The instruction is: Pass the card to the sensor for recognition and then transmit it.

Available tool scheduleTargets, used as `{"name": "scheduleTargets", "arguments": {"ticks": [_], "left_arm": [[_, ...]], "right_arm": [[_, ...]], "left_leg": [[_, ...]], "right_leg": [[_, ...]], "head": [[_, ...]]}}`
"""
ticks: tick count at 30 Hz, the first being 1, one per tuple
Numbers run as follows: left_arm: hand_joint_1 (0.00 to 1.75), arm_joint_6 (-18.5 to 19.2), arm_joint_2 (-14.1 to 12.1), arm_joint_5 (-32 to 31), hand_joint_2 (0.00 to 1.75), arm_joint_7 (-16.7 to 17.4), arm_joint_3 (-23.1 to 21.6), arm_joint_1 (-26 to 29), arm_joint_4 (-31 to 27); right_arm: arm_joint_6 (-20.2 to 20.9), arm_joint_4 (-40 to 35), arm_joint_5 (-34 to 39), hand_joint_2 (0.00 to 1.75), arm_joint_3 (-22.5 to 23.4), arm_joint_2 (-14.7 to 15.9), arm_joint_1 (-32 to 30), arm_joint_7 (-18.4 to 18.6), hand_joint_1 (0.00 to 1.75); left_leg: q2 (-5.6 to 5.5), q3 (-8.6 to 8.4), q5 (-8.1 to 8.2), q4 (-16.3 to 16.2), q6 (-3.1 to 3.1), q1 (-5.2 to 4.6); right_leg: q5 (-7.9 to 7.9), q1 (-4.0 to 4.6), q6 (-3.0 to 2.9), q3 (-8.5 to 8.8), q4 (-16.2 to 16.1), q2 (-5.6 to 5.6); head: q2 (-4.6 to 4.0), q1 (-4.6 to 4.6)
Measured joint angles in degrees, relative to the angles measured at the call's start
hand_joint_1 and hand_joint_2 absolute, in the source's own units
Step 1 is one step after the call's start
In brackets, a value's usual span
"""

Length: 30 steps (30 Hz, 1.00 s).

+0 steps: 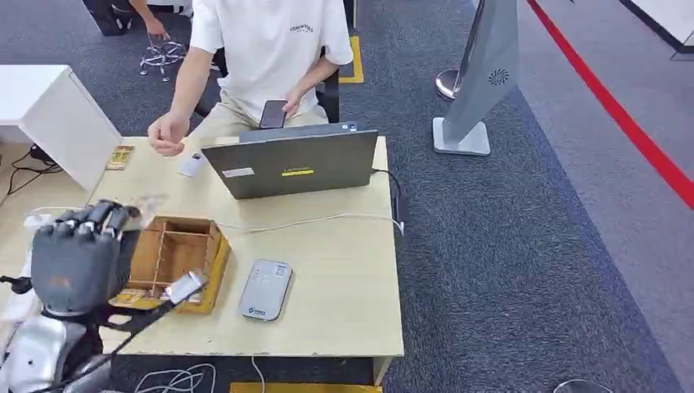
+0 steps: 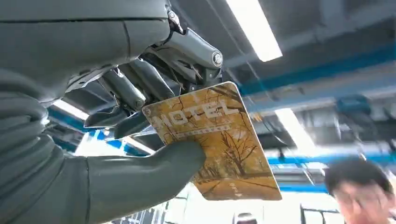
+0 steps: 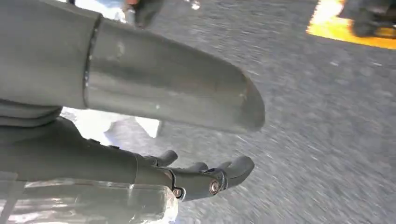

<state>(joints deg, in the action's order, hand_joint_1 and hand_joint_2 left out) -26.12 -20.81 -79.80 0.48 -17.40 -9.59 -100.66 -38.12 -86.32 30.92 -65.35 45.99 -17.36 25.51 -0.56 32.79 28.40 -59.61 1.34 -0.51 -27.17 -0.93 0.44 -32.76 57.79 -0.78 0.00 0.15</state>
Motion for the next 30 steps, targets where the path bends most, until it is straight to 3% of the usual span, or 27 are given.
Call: {"name": "scheduleTargets", "arguments": {"ticks": [6, 8, 10, 12, 17, 20, 24, 25, 30], "left_arm": [[1.75, 2.60, 3.02, -1.82, 1.75, 1.37, 0.35, -12.43, 8.88], [1.75, 2.88, 4.62, -5.45, 1.75, 4.34, 0.35, -20.05, 17.01], [1.75, -0.34, 6.38, -9.06, 1.75, 7.87, -0.13, -29.71, 30.38], [1.75, -3.91, 7.63, -9.68, 1.75, 8.35, -0.39, -35.99, 39.33], [1.75, -4.32, 9.67, -10.09, 1.75, 9.18, -0.83, -41.60, 50.85], [1.75, -0.76, 9.97, -10.14, 1.75, 13.16, -3.46, -45.04, 56.67], [1.75, -1.42, 10.61, -10.09, 1.75, 13.77, -6.14, -48.30, 64.14], [0.00, -1.77, 10.69, -9.92, 1.75, 13.20, -6.36, -48.50, 65.39], [0.00, -7.11, 10.93, -9.68, 1.75, 9.66, -5.92, -47.66, 67.04]], "right_arm": [[1.85, 3.47, 2.84, 0.00, -4.06, -0.48, 3.70, -3.47, 0.00], [5.78, 6.59, 3.15, 0.00, -5.91, -0.96, 6.59, -5.38, 0.00], [11.11, 10.98, 3.22, 0.00, -7.17, -1.84, 10.02, -7.06, 0.00], [12.83, 14.35, 3.13, 0.00, -7.37, -2.77, 11.69, -7.67, 0.00], [13.18, 17.99, 2.12, 0.00, -7.57, -3.91, 13.01, -7.54, 0.00], [16.27, 20.25, 0.77, 0.00, -7.43, -4.81, 13.93, -7.67, 0.00], [20.09, 24.38, -1.59, 0.00, -5.42, -6.78, 14.59, -8.33, 0.00], [20.39, 24.96, -2.29, 0.00, -4.85, -7.08, 14.48, -8.13, 0.00], [20.63, 25.23, -4.85, 0.00, -1.64, -7.28, 12.55, -6.97, 0.00]], "left_leg": [[0.24, 0.03, -0.14, -0.07, 0.06, 0.00], [0.23, 0.14, -0.27, -0.10, 0.05, 0.01], [0.27, 0.33, -0.43, -0.10, 0.02, 0.02], [0.43, 0.34, -0.50, -0.10, 0.00, -0.02], [0.51, 0.41, -0.50, -0.10, 0.00, -0.01], [0.57, 0.55, -0.50, -0.10, 0.00, 0.01], [0.56, 0.56, -0.50, -0.09, 0.00, 0.01], [0.57, 0.56, -0.50, -0.09, 0.00, 0.00], [0.51, 0.68, -0.50, -0.08, 0.00, 0.01]], "right_leg": [[0.13, 0.01, 0.13, -0.21, 0.00, 0.27], [0.26, 0.01, 0.21, -0.31, 0.00, 0.26], [0.49, 0.01, 0.13, -0.47, 0.00, 0.30], [0.58, -0.02, 0.14, -0.51, 0.02, 0.48], [0.60, -0.01, 0.13, -0.62, 0.02, 0.59], [0.60, 0.01, 0.13, -0.76, 0.02, 0.63], [0.61, 0.00, 0.13, -0.77, 0.02, 0.63], [0.61, 0.00, 0.13, -0.77, 0.02, 0.64], [0.59, 0.00, 0.13, -0.82, 0.04, 0.59]], "head": [[0.00, 0.06], [0.00, 0.06], [0.00, 0.13], [0.00, -0.02], [0.00, 0.00], [0.00, 0.00], [0.00, 0.02], [0.00, 0.00], [0.00, 0.02]]}}
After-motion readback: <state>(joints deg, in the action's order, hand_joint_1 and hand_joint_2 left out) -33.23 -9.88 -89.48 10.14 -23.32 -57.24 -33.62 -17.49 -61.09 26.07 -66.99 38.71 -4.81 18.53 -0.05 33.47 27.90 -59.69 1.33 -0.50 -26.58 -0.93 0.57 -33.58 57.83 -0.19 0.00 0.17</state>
